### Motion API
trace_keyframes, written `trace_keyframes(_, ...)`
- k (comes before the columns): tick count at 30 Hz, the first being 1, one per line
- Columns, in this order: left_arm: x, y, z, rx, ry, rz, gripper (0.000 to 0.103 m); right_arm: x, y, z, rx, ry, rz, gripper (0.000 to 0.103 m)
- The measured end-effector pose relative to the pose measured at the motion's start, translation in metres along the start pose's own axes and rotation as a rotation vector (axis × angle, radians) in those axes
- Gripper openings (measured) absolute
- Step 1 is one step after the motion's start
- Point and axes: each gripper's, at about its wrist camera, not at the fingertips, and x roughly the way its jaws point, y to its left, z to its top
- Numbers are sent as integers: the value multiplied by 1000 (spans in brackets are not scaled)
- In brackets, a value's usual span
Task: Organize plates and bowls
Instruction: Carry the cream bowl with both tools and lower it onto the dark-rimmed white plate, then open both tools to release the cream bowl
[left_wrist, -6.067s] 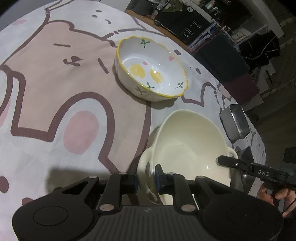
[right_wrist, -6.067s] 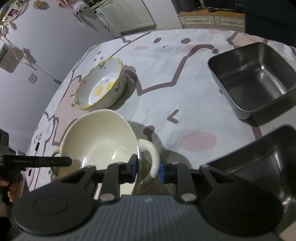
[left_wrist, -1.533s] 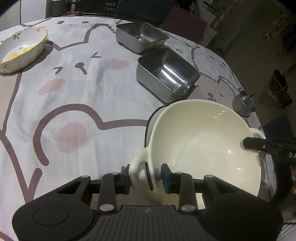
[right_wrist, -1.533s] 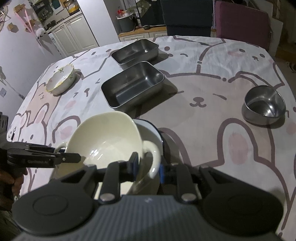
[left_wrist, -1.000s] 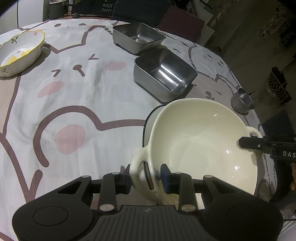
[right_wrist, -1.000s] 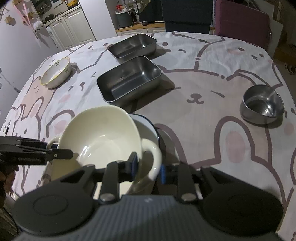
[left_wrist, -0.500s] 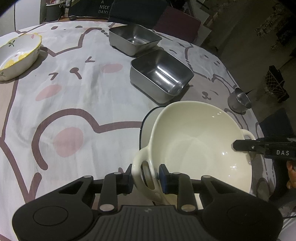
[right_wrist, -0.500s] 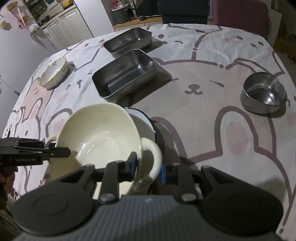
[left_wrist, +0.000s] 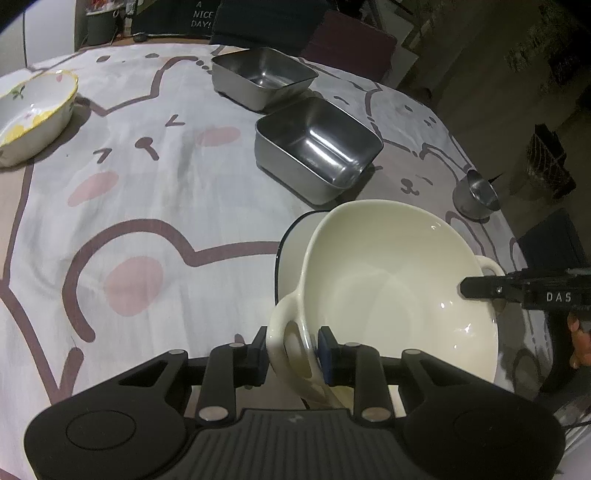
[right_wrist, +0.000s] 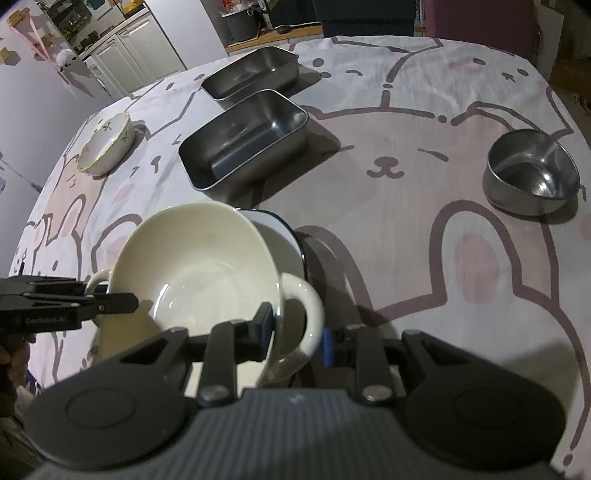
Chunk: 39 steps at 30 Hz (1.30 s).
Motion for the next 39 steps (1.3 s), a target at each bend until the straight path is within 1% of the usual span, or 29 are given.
trace_keyframes(4,-1,-2,0,9,1,9,31,1,-1,0,4,4,4,32)
trace_keyframes(7,-2,-4,0,28,-5,29,31,6,1,-1,-22,26,-23,35)
trace_keyframes(28,-3,-4,0,21,2,26,32,8,2,-2,-26,30,-15,35)
trace_keyframes(30,-3,-4,-1,22,3,28,32,8,1,-2,-25,30,-15,35)
trace_keyframes(34,-3,-4,0,24,6,40,37,8,0,-1,-22,29,-14,35)
trace_keyframes(39,-3,-4,0,31,10,51,41,8,-3,-1,-15,26,-32,46)
